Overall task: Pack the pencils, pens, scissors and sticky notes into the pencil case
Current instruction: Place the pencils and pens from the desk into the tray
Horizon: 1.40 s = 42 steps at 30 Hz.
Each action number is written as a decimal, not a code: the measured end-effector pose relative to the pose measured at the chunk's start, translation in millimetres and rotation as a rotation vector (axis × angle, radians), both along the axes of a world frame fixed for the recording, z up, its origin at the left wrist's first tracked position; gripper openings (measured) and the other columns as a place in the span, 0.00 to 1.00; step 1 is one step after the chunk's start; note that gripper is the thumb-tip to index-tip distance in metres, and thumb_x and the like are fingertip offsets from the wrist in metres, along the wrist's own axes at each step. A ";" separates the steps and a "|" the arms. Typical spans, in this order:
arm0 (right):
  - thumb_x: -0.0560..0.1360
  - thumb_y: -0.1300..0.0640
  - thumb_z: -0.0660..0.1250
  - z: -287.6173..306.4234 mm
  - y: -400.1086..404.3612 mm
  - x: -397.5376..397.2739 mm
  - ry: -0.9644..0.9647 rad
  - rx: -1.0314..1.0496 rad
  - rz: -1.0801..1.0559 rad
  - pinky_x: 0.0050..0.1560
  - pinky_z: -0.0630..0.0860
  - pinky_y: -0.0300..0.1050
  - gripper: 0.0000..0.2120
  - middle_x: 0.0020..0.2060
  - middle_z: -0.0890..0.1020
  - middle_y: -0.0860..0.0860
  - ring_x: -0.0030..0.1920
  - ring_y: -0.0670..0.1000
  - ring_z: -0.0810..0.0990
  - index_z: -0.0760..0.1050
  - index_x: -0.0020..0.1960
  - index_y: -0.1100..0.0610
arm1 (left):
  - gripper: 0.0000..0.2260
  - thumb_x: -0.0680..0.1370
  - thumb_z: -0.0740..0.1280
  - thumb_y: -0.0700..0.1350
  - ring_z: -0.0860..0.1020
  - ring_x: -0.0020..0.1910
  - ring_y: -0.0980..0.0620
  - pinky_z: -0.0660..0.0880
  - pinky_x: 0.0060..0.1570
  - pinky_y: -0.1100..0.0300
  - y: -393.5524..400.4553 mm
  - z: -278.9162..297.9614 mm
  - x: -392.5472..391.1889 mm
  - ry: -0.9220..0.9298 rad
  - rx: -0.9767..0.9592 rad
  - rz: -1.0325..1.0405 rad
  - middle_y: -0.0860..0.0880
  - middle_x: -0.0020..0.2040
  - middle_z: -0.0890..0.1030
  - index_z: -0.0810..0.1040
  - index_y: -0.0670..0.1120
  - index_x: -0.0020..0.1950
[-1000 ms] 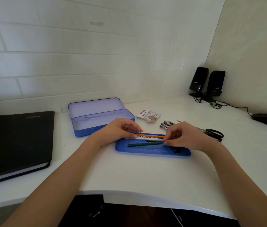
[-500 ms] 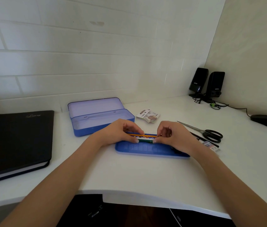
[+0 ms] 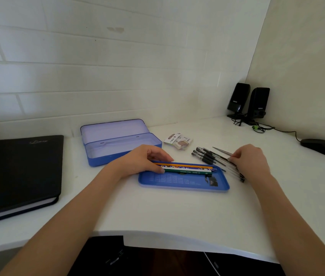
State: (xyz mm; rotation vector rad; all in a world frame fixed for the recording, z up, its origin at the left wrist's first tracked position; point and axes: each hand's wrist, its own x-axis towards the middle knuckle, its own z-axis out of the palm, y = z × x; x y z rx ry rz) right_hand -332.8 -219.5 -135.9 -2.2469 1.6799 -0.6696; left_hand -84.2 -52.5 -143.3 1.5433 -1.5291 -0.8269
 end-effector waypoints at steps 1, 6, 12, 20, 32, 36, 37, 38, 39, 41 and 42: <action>0.73 0.57 0.70 0.5 0.3 0.3 0.002 0.011 0.007 0.47 0.78 0.50 0.08 0.42 0.83 0.60 0.44 0.59 0.81 0.83 0.47 0.61 | 0.15 0.69 0.73 0.34 0.80 0.57 0.55 0.74 0.61 0.62 0.6 0.3 0.0 0.002 0.001 0.001 0.50 0.55 0.83 0.82 0.48 0.52; 0.73 0.60 0.68 2.0 6.7 2.1 0.069 -0.012 0.055 0.43 0.76 0.46 0.06 0.43 0.83 0.59 0.44 0.57 0.81 0.82 0.46 0.60 | 0.14 0.69 0.74 0.35 0.80 0.56 0.55 0.74 0.61 0.60 0.4 -0.9 -1.0 -0.002 -0.005 0.013 0.51 0.54 0.84 0.82 0.49 0.51; 0.76 0.55 0.65 7.4 14.7 8.9 -0.143 -0.157 0.181 0.44 0.77 0.47 0.03 0.43 0.82 0.52 0.42 0.52 0.79 0.78 0.47 0.53 | 0.15 0.69 0.74 0.34 0.80 0.56 0.55 0.75 0.60 0.62 0.9 0.3 -2.2 0.014 -0.021 0.009 0.51 0.54 0.84 0.82 0.51 0.49; 0.72 0.54 0.71 18.9 45.6 19.3 -0.211 0.149 0.655 0.33 0.75 0.38 0.03 0.39 0.84 0.50 0.32 0.43 0.75 0.82 0.44 0.47 | 0.15 0.68 0.74 0.33 0.80 0.55 0.58 0.75 0.57 0.66 -0.9 -1.0 -4.4 0.026 -0.031 0.019 0.52 0.55 0.83 0.81 0.52 0.48; 0.70 0.57 0.71 18.0 58.6 24.4 -0.125 0.198 0.849 0.40 0.70 0.41 0.08 0.37 0.83 0.60 0.35 0.50 0.75 0.84 0.41 0.44 | 0.08 0.66 0.61 0.34 0.79 0.60 0.50 0.73 0.61 0.57 -8.3 -7.3 10.9 0.344 -0.024 0.098 0.46 0.53 0.83 0.72 0.47 0.36; 0.69 0.59 0.73 11.0 70.2 37.8 -0.130 0.136 0.877 0.39 0.73 0.35 0.08 0.37 0.85 0.49 0.36 0.47 0.79 0.84 0.42 0.46 | 0.06 0.66 0.65 0.36 0.80 0.58 0.52 0.73 0.57 0.61 -7.1 -5.1 8.3 0.327 0.007 0.032 0.48 0.53 0.84 0.75 0.46 0.39; 0.69 0.59 0.74 8.1 70.3 40.8 -0.131 0.122 0.882 0.40 0.74 0.36 0.07 0.37 0.85 0.48 0.37 0.48 0.80 0.84 0.42 0.47 | 0.07 0.67 0.66 0.35 0.79 0.58 0.53 0.73 0.55 0.63 -5.7 -4.0 7.4 0.301 0.017 0.006 0.49 0.53 0.84 0.75 0.46 0.40; 0.68 0.58 0.74 5.5 70.4 43.1 -0.132 0.109 0.886 0.40 0.74 0.37 0.06 0.37 0.85 0.48 0.37 0.49 0.80 0.85 0.42 0.48 | 0.09 0.69 0.68 0.33 0.79 0.58 0.54 0.74 0.54 0.65 -4.6 -2.8 6.5 0.270 0.028 -0.017 0.49 0.55 0.83 0.75 0.47 0.41; 0.68 0.58 0.75 3.2 69.7 45.1 -0.133 0.096 0.884 0.39 0.73 0.38 0.05 0.36 0.85 0.49 0.36 0.50 0.78 0.85 0.42 0.49 | 0.11 0.70 0.69 0.31 0.78 0.58 0.55 0.74 0.53 0.66 -3.3 -1.7 5.2 0.237 0.040 -0.034 0.49 0.57 0.82 0.76 0.47 0.43; 0.67 0.57 0.76 0.5 68.4 47.3 -0.138 0.071 0.871 0.37 0.72 0.37 0.04 0.35 0.84 0.49 0.33 0.49 0.75 0.84 0.41 0.50 | 0.13 0.71 0.70 0.31 0.77 0.58 0.59 0.74 0.53 0.69 -1.1 0.5 3.1 0.171 0.058 -0.054 0.51 0.58 0.80 0.76 0.47 0.46; 0.67 0.56 0.76 -0.1 67.9 48.1 -0.141 0.058 0.863 0.37 0.72 0.37 0.03 0.35 0.84 0.48 0.33 0.46 0.75 0.84 0.40 0.50 | 0.14 0.70 0.71 0.31 0.77 0.59 0.59 0.74 0.54 0.69 -0.6 0.8 2.7 0.142 0.062 -0.061 0.52 0.59 0.80 0.76 0.48 0.47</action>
